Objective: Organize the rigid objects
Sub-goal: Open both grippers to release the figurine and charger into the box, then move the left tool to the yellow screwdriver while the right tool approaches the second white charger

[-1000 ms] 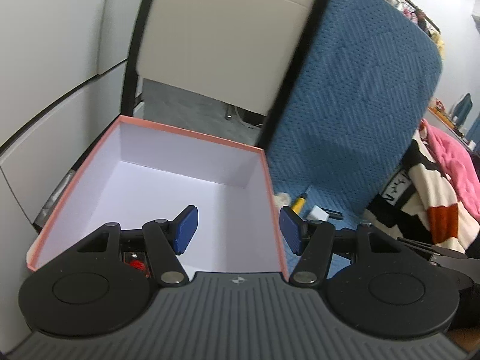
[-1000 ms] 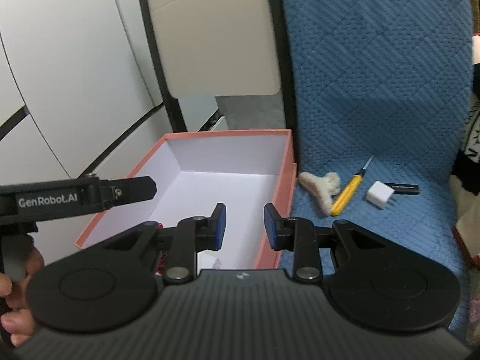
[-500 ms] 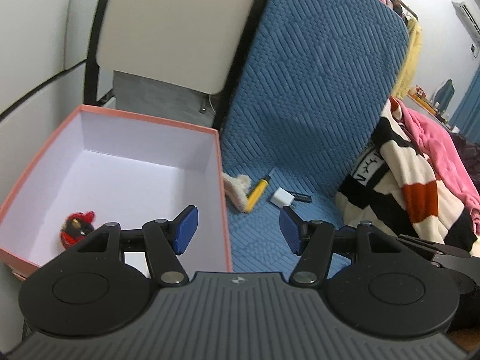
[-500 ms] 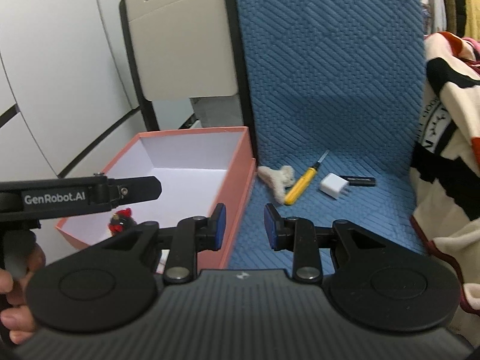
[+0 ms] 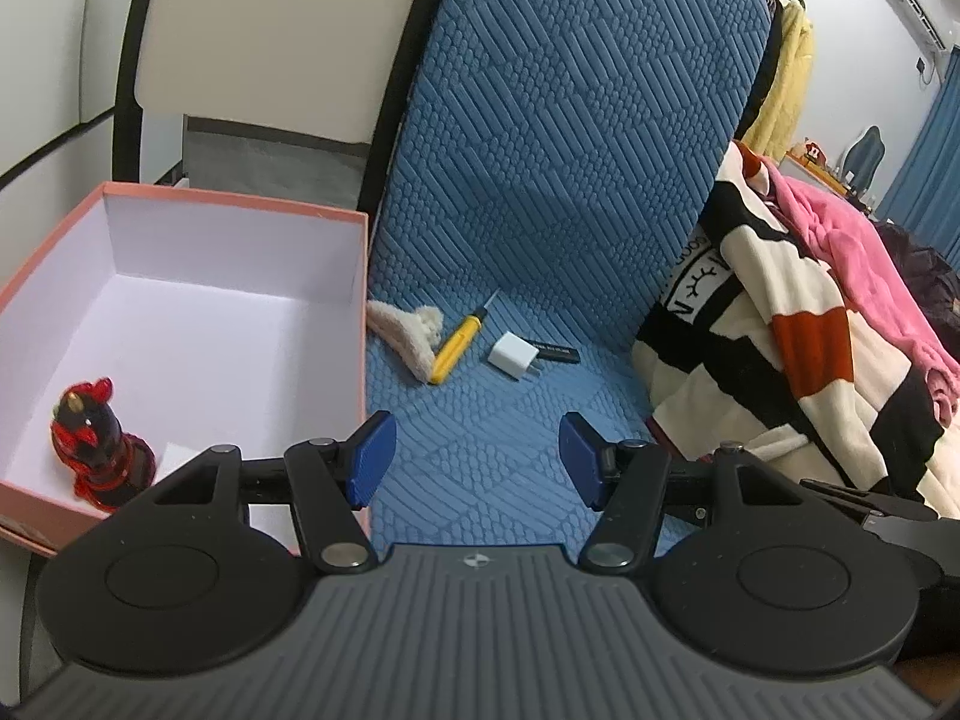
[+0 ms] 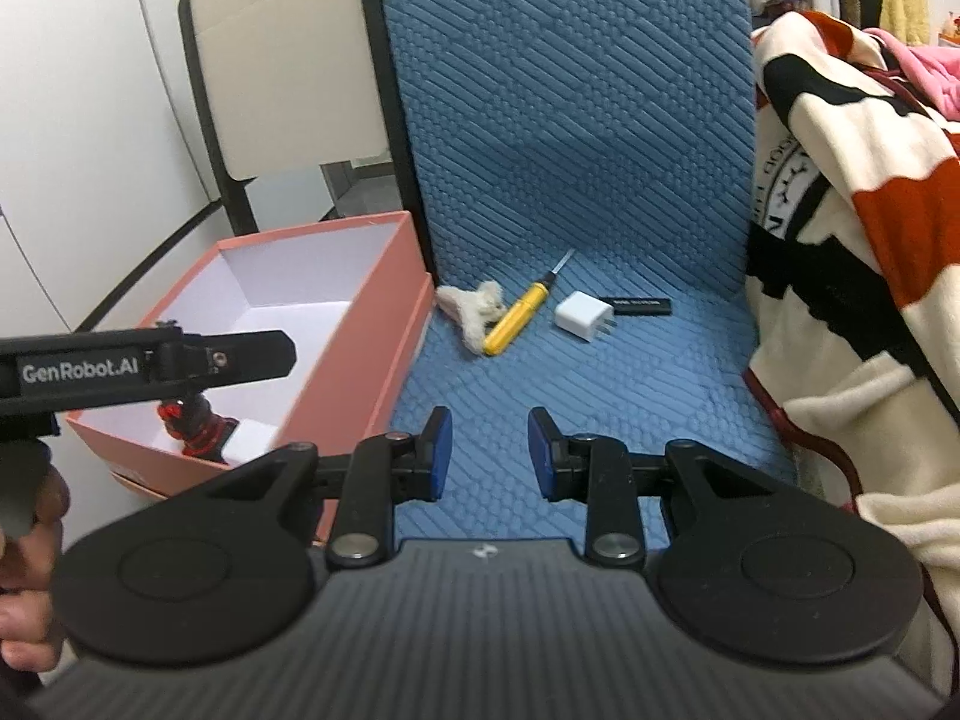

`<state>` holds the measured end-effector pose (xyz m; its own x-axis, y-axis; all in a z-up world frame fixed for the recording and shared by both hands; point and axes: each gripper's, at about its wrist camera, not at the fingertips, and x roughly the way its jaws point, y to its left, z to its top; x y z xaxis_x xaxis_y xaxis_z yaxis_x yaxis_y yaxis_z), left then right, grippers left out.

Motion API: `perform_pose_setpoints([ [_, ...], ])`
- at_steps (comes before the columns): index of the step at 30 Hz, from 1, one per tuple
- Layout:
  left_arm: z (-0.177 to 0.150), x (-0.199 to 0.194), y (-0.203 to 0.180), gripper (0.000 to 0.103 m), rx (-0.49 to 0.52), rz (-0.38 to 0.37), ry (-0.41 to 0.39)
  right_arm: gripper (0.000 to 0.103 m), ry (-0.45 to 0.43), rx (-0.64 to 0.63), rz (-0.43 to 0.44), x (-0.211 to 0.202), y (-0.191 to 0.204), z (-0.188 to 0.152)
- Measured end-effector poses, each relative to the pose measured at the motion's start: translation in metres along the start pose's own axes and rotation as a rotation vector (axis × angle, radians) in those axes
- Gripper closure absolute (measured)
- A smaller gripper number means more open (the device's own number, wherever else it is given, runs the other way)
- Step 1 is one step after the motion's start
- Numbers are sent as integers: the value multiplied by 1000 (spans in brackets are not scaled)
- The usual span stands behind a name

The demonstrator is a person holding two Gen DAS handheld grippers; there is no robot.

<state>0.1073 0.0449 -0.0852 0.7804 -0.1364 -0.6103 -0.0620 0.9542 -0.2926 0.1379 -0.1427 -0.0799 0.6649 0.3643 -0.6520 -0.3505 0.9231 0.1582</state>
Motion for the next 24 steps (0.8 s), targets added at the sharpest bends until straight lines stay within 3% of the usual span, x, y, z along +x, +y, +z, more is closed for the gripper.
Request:
perform_pose_setpoints([
  [16,-28,26,-30,37,28,-26,60,71,16,7,-57,0,-42,-35],
  [24,-33,58,-36,37,74,-31,82,71,28,44,-75,15,-56,-34],
])
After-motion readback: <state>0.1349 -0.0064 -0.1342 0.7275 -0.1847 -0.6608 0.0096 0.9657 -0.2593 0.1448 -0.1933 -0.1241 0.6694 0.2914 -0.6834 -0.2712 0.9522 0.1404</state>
